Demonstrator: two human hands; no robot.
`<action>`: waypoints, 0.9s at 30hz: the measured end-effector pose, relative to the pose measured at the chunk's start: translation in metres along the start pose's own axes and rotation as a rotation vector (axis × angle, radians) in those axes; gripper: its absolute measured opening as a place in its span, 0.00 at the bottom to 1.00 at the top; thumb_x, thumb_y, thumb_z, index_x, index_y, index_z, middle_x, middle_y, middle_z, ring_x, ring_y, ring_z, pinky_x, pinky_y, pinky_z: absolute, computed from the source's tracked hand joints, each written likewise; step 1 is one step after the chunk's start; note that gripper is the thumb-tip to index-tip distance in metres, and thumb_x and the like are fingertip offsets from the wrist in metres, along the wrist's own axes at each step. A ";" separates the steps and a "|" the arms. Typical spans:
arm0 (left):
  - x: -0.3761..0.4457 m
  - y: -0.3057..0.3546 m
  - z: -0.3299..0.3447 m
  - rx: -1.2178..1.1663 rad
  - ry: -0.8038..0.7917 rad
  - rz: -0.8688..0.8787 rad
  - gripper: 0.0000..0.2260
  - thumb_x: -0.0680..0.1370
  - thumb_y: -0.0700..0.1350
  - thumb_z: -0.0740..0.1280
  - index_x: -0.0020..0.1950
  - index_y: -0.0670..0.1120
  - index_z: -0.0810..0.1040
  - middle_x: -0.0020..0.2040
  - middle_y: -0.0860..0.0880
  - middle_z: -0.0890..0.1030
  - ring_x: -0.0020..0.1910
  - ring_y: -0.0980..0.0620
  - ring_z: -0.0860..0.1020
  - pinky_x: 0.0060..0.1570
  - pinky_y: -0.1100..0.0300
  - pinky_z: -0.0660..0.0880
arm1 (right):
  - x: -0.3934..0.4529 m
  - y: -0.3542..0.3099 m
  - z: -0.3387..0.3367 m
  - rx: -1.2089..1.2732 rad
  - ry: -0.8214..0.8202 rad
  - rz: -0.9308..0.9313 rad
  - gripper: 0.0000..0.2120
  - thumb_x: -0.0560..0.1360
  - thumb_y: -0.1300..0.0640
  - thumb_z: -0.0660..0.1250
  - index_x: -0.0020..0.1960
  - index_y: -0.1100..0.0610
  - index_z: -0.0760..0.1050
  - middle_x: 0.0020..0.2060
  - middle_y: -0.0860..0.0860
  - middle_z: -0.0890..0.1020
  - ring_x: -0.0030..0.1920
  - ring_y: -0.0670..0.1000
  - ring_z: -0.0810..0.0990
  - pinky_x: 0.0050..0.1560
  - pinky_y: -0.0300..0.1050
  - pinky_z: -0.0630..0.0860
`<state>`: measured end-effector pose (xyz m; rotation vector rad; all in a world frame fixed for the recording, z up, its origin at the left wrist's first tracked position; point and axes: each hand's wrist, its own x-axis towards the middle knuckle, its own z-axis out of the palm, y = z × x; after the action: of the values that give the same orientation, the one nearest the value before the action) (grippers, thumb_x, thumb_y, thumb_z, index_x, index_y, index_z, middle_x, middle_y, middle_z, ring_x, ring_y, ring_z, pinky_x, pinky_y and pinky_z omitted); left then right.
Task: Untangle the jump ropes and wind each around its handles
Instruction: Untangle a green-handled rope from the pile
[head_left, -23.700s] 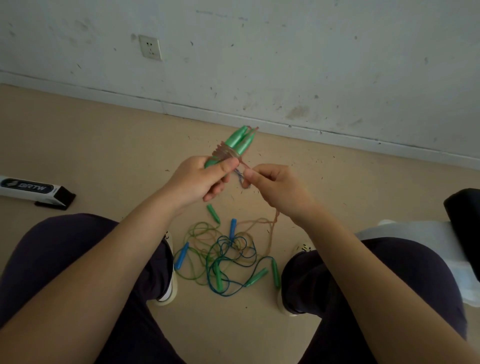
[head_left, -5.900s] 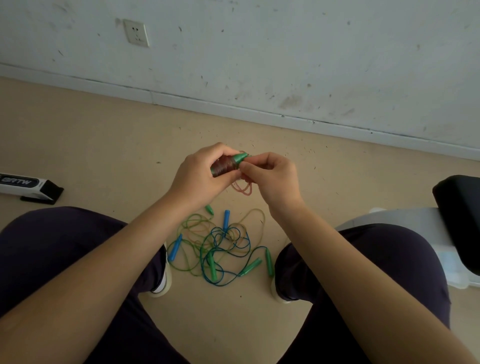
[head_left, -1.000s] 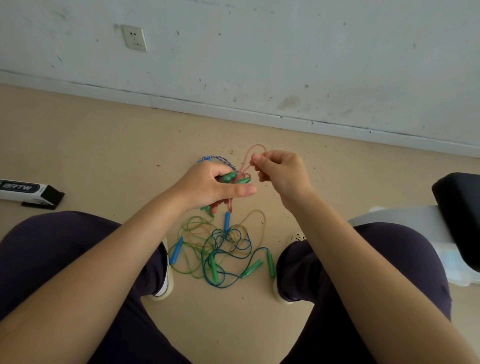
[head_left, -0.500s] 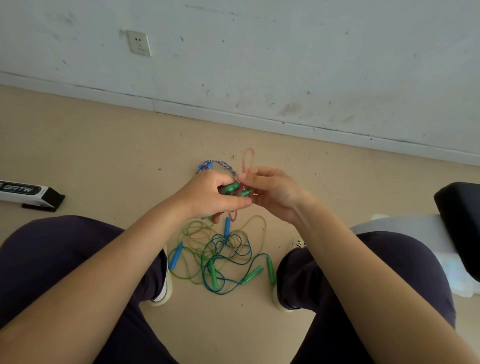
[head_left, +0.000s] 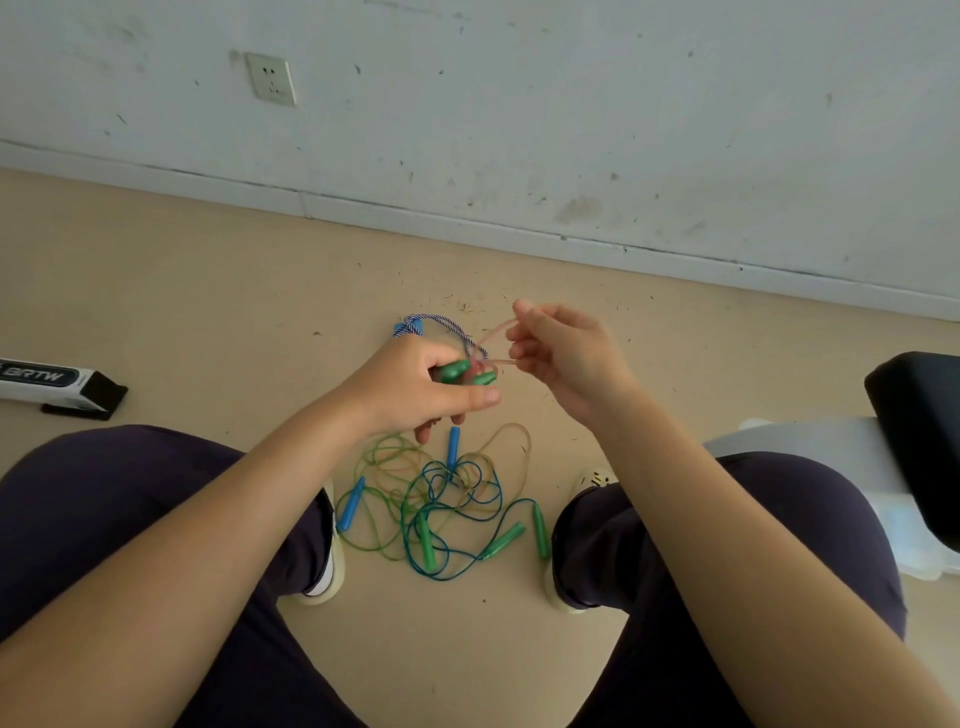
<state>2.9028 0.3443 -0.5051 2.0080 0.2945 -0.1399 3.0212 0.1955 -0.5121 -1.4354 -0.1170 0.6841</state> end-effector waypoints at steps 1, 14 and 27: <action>0.001 0.001 -0.001 -0.005 0.013 0.009 0.08 0.74 0.51 0.75 0.41 0.48 0.81 0.35 0.48 0.84 0.24 0.53 0.75 0.26 0.62 0.73 | -0.001 0.002 0.002 -0.027 -0.067 0.043 0.08 0.76 0.55 0.70 0.45 0.59 0.77 0.36 0.53 0.81 0.34 0.48 0.78 0.38 0.40 0.76; 0.007 -0.003 -0.001 -0.046 0.005 0.049 0.11 0.82 0.52 0.64 0.50 0.48 0.83 0.39 0.45 0.84 0.26 0.52 0.78 0.30 0.64 0.74 | -0.001 0.007 0.007 0.108 -0.095 0.066 0.08 0.75 0.59 0.71 0.51 0.59 0.76 0.40 0.54 0.82 0.37 0.50 0.81 0.42 0.42 0.78; 0.010 -0.011 -0.003 -0.002 -0.101 0.085 0.09 0.82 0.49 0.64 0.49 0.50 0.83 0.39 0.49 0.82 0.35 0.60 0.77 0.38 0.64 0.74 | -0.010 0.004 0.013 -0.199 -0.136 0.021 0.12 0.73 0.50 0.74 0.36 0.53 0.74 0.32 0.49 0.78 0.32 0.48 0.74 0.34 0.41 0.69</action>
<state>2.9090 0.3528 -0.5154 2.0006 0.1449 -0.1865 3.0062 0.2020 -0.5102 -1.5808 -0.2829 0.8056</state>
